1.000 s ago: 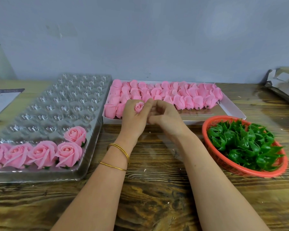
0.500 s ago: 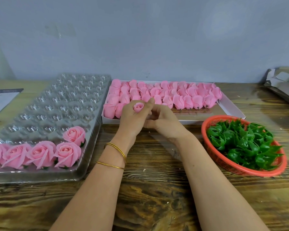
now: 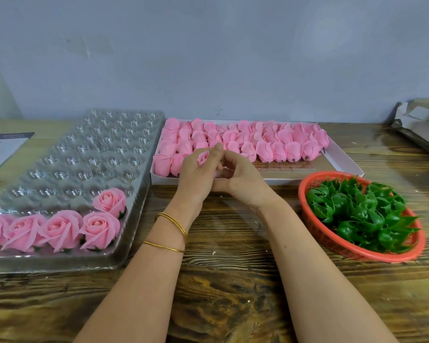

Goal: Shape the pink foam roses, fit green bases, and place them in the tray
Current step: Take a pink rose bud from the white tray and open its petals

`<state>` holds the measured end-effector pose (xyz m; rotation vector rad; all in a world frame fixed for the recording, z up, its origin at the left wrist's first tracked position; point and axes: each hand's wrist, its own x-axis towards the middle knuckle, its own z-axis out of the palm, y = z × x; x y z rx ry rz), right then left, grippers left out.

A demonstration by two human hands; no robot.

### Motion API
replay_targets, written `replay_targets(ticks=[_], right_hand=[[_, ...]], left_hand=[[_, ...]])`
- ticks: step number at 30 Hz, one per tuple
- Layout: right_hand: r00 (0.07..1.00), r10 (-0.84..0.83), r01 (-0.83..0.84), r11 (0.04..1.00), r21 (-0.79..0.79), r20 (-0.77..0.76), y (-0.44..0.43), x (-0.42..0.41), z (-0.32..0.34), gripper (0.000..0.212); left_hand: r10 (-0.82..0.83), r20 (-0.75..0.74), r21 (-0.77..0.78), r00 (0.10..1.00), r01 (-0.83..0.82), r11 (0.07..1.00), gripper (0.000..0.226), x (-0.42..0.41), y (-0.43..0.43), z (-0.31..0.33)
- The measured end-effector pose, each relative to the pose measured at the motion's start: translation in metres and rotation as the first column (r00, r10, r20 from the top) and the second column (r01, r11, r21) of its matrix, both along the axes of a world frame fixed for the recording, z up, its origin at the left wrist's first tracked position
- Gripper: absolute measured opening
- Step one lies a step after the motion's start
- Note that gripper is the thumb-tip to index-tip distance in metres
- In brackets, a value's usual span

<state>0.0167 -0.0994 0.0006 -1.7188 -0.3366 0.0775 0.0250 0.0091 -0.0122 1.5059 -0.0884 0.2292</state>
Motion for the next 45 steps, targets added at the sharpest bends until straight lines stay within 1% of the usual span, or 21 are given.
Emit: replay_targets(ticks=[2, 3, 5, 6, 9, 11, 15, 18, 21, 23, 25, 28, 32, 34, 37, 40, 45], right_hand=[[1.0, -0.018, 0.018, 1.0, -0.009, 0.016, 0.0024, -0.0013, 0.0008, 0.04], [0.999, -0.023, 0.024, 1.0, -0.012, 0.023, 0.0031, -0.0021, 0.0006, 0.038], [0.999, -0.035, 0.036, 0.999, -0.008, 0.032, 0.0035, -0.0024, 0.0002, 0.033], [0.999, -0.039, 0.04, 0.999, -0.008, 0.033, 0.0032, -0.0023, 0.0002, 0.034], [1.0, -0.028, 0.028, 1.0, 0.008, 0.0, 0.0022, -0.0022, 0.0003, 0.043], [1.0, 0.0, 0.001, 0.999, 0.04, -0.026, 0.0009, -0.003, 0.0005, 0.043], [0.995, 0.072, -0.066, 0.995, 0.079, -0.075, -0.0007, -0.002, -0.0012, 0.038], [0.995, 0.069, -0.063, 0.995, 0.074, -0.077, -0.0006, -0.0009, -0.0007, 0.035], [0.998, 0.048, -0.045, 0.997, 0.061, -0.05, -0.0014, -0.0015, -0.0004, 0.035], [0.998, 0.035, -0.032, 0.998, 0.058, -0.044, -0.0014, -0.0021, 0.0001, 0.038], [1.0, 0.004, -0.004, 0.999, 0.032, -0.027, -0.0002, -0.0019, 0.0008, 0.04], [0.999, -0.051, 0.051, 0.999, -0.004, 0.002, 0.001, -0.0009, 0.0012, 0.036], [0.998, -0.066, 0.066, 0.998, 0.002, 0.013, 0.0011, -0.0003, -0.0012, 0.029], [0.998, -0.06, 0.06, 0.998, 0.007, 0.001, 0.0016, -0.0004, -0.0014, 0.033], [0.999, -0.049, 0.05, 0.999, 0.021, -0.02, 0.0016, -0.0016, -0.0009, 0.042], [0.999, -0.027, 0.029, 0.999, 0.035, -0.035, -0.0003, -0.0016, -0.0015, 0.042], [0.997, 0.041, -0.036, 0.997, 0.07, -0.071, -0.0034, -0.0029, -0.0011, 0.038]], left_hand=[[0.008, -0.001, -0.018, 1.0, -0.008, 1.0, 0.052, -0.0008, 0.0001, 0.0004], [0.01, 0.005, -0.021, 1.0, -0.01, 1.0, 0.051, -0.001, 0.0003, 0.0007], [0.006, 0.013, -0.013, 1.0, -0.005, 1.0, 0.046, -0.0014, 0.0, 0.0015], [-0.001, 0.011, -0.002, 1.0, 0.001, 1.0, 0.045, -0.001, 0.0001, 0.0012], [-0.034, 0.028, 0.003, 0.999, 0.034, 0.999, 0.031, -0.0009, 0.0016, 0.0001], [-0.046, 0.041, 0.012, 0.998, 0.046, 0.999, 0.025, -0.0012, 0.0033, 0.0001], [-0.051, 0.05, 0.011, 0.997, 0.051, 0.999, 0.021, -0.0023, 0.0049, 0.0007], [-0.042, 0.057, 0.03, 0.997, 0.041, 0.999, 0.024, -0.0027, 0.0048, 0.0007], [-0.02, 0.042, 0.024, 0.999, 0.019, 1.0, 0.036, -0.0015, 0.003, 0.0005], [-0.003, 0.028, 0.023, 1.0, 0.002, 1.0, 0.04, -0.0005, 0.0016, -0.0001], [0.012, 0.005, 0.009, 1.0, -0.012, 1.0, 0.039, -0.0005, 0.0007, 0.0005], [0.024, -0.006, -0.019, 1.0, -0.024, 1.0, 0.039, -0.0013, -0.0002, 0.0021], [0.017, -0.001, -0.027, 1.0, -0.017, 0.999, 0.041, -0.0019, 0.0003, 0.0026], [-0.005, -0.006, -0.03, 1.0, 0.005, 1.0, 0.044, -0.0017, 0.0008, 0.0016], [-0.036, 0.009, -0.061, 0.999, 0.036, 0.997, 0.034, -0.002, 0.0025, 0.0015], [-0.056, 0.029, -0.045, 0.998, 0.058, 0.997, 0.024, -0.0019, 0.0047, 0.0007], [-0.065, 0.033, -0.014, 0.997, 0.066, 0.998, 0.025, -0.0025, 0.0057, 0.0008]])
